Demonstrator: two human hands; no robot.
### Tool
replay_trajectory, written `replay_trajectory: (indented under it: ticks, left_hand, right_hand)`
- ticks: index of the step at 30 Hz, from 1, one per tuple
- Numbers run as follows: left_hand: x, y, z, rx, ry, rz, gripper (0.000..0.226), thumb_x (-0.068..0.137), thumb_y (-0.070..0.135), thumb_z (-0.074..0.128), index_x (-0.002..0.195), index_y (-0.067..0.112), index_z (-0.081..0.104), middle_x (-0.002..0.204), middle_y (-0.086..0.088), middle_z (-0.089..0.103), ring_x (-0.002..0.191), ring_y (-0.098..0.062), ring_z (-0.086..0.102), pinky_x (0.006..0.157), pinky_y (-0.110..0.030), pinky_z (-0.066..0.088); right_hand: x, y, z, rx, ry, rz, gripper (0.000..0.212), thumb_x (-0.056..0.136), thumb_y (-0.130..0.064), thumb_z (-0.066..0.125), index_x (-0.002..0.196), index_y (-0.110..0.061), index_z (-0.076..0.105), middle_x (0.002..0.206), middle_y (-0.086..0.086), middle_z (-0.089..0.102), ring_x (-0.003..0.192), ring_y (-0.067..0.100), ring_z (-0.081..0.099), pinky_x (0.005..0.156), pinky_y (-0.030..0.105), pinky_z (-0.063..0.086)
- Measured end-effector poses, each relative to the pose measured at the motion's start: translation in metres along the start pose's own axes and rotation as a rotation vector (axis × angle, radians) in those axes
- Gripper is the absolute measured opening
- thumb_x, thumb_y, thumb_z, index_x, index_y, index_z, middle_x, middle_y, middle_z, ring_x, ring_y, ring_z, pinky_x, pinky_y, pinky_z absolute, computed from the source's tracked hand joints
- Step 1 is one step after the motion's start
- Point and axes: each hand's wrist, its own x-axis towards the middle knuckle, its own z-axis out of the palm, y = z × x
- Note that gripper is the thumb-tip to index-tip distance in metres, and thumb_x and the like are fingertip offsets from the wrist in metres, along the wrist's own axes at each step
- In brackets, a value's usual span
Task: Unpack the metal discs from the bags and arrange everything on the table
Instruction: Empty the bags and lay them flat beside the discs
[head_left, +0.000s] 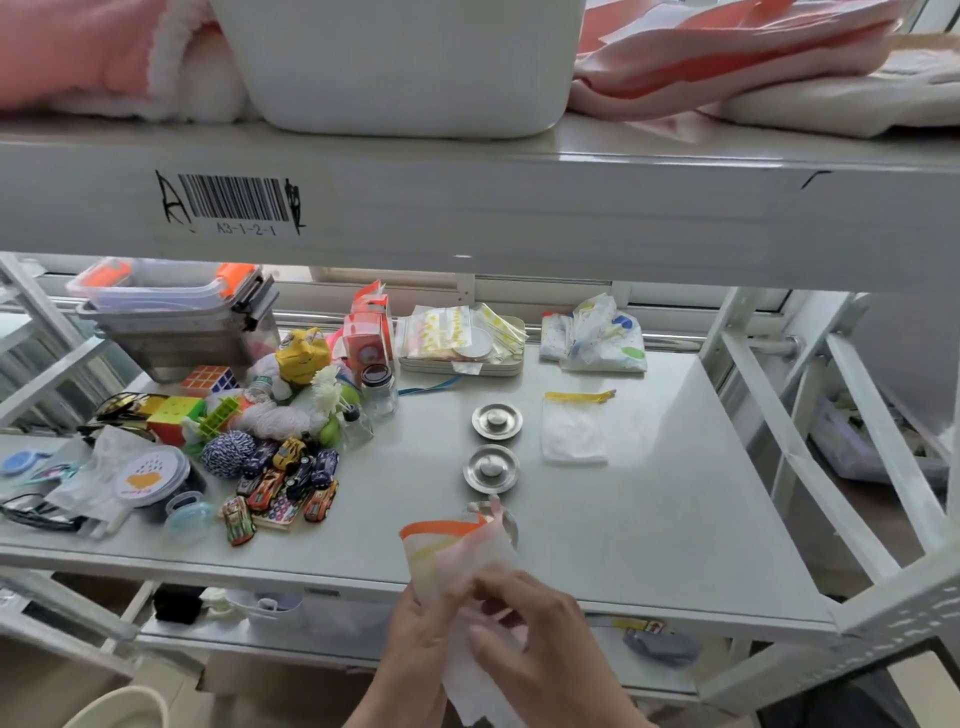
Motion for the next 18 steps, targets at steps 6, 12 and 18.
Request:
replay_trajectory:
  ticks: [6, 12, 18]
  left_hand:
    - [0.004, 0.001, -0.005, 0.007, -0.016, -0.015, 0.018, 0.09, 0.001, 0.055, 0.092, -0.002, 0.072, 0.081, -0.024, 0.077, 0.067, -0.035, 0.075, 0.057, -0.038, 0.061]
    - [0.001, 0.005, 0.013, 0.019, -0.044, 0.014, 0.052, 0.045, 0.028, 0.093, 0.089, 0.004, 0.079, 0.091, -0.028, 0.076, 0.079, -0.039, 0.074, 0.066, -0.044, 0.06]
    - [0.0, 0.007, 0.032, 0.105, 0.051, 0.08, 0.011, 0.09, 0.006, 0.054, 0.085, 0.004, 0.064, 0.049, -0.004, 0.073, 0.043, -0.01, 0.069, 0.037, -0.016, 0.051]
  right_hand:
    - [0.008, 0.027, -0.024, 0.196, 0.285, 0.261, 0.031, 0.078, -0.017, 0.081, 0.103, -0.031, 0.07, 0.097, -0.005, 0.074, 0.083, 0.005, 0.068, 0.065, 0.015, 0.052]
    - [0.018, 0.036, -0.037, 0.607, 0.131, 0.49, 0.028, 0.064, -0.019, 0.084, 0.086, -0.003, 0.079, 0.07, 0.012, 0.074, 0.057, 0.015, 0.06, 0.051, 0.022, 0.047]
    - [0.021, 0.043, -0.057, 0.723, 0.169, 0.53, 0.006, 0.083, 0.003, 0.074, 0.079, 0.001, 0.07, 0.061, 0.008, 0.065, 0.044, 0.017, 0.054, 0.04, 0.024, 0.046]
